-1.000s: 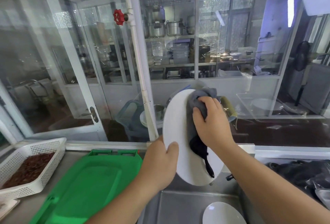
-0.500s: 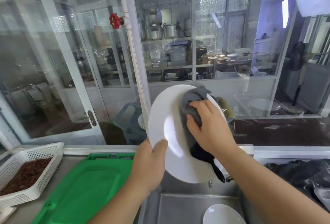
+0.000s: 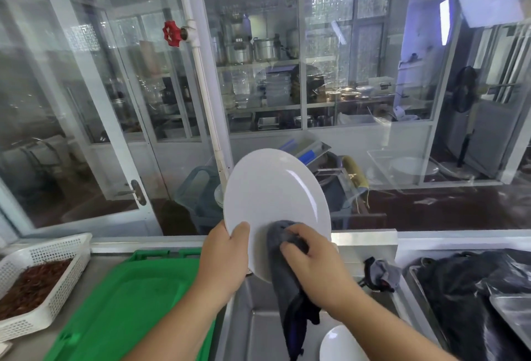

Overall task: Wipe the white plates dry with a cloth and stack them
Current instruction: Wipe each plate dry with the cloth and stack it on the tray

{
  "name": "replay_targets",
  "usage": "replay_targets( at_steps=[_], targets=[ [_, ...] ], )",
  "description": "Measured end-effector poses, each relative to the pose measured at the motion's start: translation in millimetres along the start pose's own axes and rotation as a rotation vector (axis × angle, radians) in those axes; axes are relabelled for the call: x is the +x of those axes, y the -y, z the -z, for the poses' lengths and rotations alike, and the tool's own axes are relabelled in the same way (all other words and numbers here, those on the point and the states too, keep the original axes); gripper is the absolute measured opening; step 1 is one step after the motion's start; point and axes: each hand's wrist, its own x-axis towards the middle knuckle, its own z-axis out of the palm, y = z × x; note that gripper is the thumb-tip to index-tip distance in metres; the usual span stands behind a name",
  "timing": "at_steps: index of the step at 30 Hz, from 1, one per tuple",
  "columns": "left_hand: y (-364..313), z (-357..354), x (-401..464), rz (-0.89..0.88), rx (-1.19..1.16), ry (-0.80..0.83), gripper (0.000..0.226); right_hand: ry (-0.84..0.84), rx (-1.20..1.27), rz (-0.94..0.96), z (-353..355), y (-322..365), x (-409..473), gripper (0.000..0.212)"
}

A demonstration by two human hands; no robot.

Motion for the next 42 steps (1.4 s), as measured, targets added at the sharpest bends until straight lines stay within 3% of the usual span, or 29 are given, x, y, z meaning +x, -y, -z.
replay_targets(
  at_steps=[4,6,9,15,19,22,25,30,36,39,42],
  targets=[
    [12.4,4.3,4.1,-0.066,0.122,0.034,0.027,-0.114,0.781,-0.423,17.0,7.2,11.1,0.018],
    [13.5,6.5,3.2,-0.119,0.188,0.054,0.024,-0.201,0.968,-0.549,29.5,10.5,18.5,0.018],
    [8.3,8.8,-1.0,-0.255,0.284,0.105,0.017,-0.231,0.948,-0.515,45.8,13.4,30.7,0.022],
    [-0.2,5.4,-13.9,-0.628,0.592,0.189,0.025,-0.161,1.026,-0.392,64.3,24.6,42.2,0.032],
    [2.7,6.7,-10.7,-0.723,0.973,0.342,0.041,0.026,0.974,-0.448,81.1,18.1,42.1,0.073],
    [4.2,4.0,-8.4,-0.807,1.257,0.442,0.052,0.097,0.928,-0.489,85.6,10.4,39.3,0.069],
    [8.3,-0.2,-6.4,-0.875,1.367,0.459,0.053,0.114,0.858,-0.583,87.2,-0.4,37.8,0.057],
    [8.0,4.2,-12.4,-1.109,1.293,0.412,0.031,0.188,0.894,-0.646,88.2,-19.4,29.7,0.037],
    [15.2,3.0,-13.5,-1.19,1.213,0.313,0.026,0.166,0.952,-0.621,80.5,-46.1,18.6,0.058],
    [15.9,5.5,-11.0,-1.137,1.108,0.322,0.041,0.169,0.99,-0.584,79.4,-56.5,14.0,0.056],
    [17.5,11.6,-7.4,-1.034,1.025,0.469,0.06,0.086,1.001,-0.563,80.0,-67.7,12.2,0.068]
  ],
)
